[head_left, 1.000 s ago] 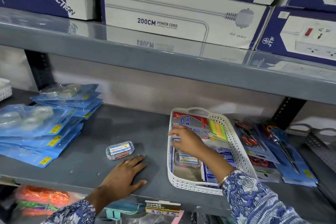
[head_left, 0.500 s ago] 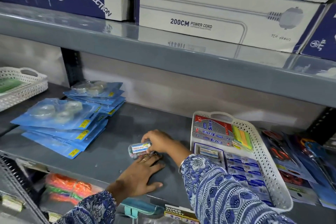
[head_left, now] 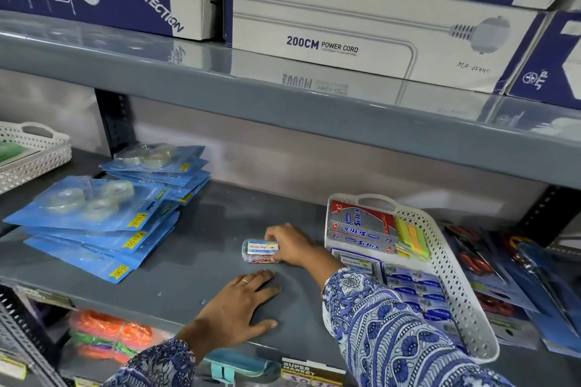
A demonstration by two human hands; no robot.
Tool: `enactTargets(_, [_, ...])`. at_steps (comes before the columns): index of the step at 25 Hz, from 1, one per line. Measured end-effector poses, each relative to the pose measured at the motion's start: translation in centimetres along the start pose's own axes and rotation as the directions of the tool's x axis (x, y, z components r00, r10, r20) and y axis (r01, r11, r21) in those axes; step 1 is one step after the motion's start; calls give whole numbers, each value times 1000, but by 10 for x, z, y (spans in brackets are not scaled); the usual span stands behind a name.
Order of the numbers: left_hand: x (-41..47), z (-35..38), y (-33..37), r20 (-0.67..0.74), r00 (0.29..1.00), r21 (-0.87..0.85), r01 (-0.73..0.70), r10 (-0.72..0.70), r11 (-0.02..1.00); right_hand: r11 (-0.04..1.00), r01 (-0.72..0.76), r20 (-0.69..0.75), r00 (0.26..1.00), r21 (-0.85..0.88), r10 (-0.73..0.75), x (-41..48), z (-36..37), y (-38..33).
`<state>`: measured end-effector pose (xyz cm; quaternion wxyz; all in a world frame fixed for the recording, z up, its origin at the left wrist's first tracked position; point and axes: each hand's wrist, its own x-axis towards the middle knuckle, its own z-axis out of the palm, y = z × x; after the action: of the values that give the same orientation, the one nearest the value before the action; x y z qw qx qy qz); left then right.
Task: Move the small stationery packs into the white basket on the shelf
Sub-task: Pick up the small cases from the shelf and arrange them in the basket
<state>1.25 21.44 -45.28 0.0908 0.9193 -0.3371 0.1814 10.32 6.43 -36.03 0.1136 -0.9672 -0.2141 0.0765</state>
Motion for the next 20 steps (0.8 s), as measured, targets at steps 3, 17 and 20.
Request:
enactTargets(3, [0, 4, -2, 5, 1000, -34, 10, -10, 999, 991, -24, -93, 995, 128, 36, -14, -15, 6])
enactTargets(17, [0, 12, -9, -7, 1000, -83, 7, -7, 997, 946, -236, 87, 971, 222, 222, -184, -39, 94])
enactTargets(20, [0, 13, -9, 2, 1000, -77, 12, -12, 997, 961, -205, 72, 978, 184, 194, -178, -29, 92])
